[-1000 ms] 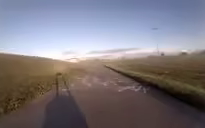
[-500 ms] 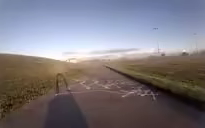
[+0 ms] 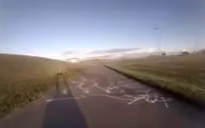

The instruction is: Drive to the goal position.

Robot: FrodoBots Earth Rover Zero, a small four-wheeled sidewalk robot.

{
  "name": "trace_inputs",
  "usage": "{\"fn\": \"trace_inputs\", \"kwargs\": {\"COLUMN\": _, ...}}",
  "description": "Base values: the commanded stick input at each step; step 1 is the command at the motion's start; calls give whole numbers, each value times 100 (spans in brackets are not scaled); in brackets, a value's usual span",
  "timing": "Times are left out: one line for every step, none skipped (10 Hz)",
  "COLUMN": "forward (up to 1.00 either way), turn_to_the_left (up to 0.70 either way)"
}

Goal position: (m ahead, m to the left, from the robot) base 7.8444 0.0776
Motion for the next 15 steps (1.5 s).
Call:
{"fn": "trace_inputs", "kwargs": {"forward": 70, "turn_to_the_left": 0}}
{"fn": "trace_inputs", "kwargs": {"forward": 70, "turn_to_the_left": 0}}
{"fn": "trace_inputs", "kwargs": {"forward": 70, "turn_to_the_left": 0}}
{"fn": "trace_inputs", "kwargs": {"forward": 70, "turn_to_the_left": 0}}
{"fn": "trace_inputs", "kwargs": {"forward": 70, "turn_to_the_left": 0}}
{"fn": "trace_inputs", "kwargs": {"forward": 70, "turn_to_the_left": 0}}
{"fn": "trace_inputs", "kwargs": {"forward": 70, "turn_to_the_left": 0}}
{"fn": "trace_inputs", "kwargs": {"forward": 70, "turn_to_the_left": 0}}
{"fn": "trace_inputs", "kwargs": {"forward": 70, "turn_to_the_left": 0}}
{"fn": "trace_inputs", "kwargs": {"forward": 70, "turn_to_the_left": 0}}
{"fn": "trace_inputs", "kwargs": {"forward": 70, "turn_to_the_left": 0}}
{"fn": "trace_inputs", "kwargs": {"forward": 70, "turn_to_the_left": 0}}
{"fn": "trace_inputs", "kwargs": {"forward": 70, "turn_to_the_left": 0}}
{"fn": "trace_inputs", "kwargs": {"forward": 70, "turn_to_the_left": 0}}
{"fn": "trace_inputs", "kwargs": {"forward": 70, "turn_to_the_left": 0}}
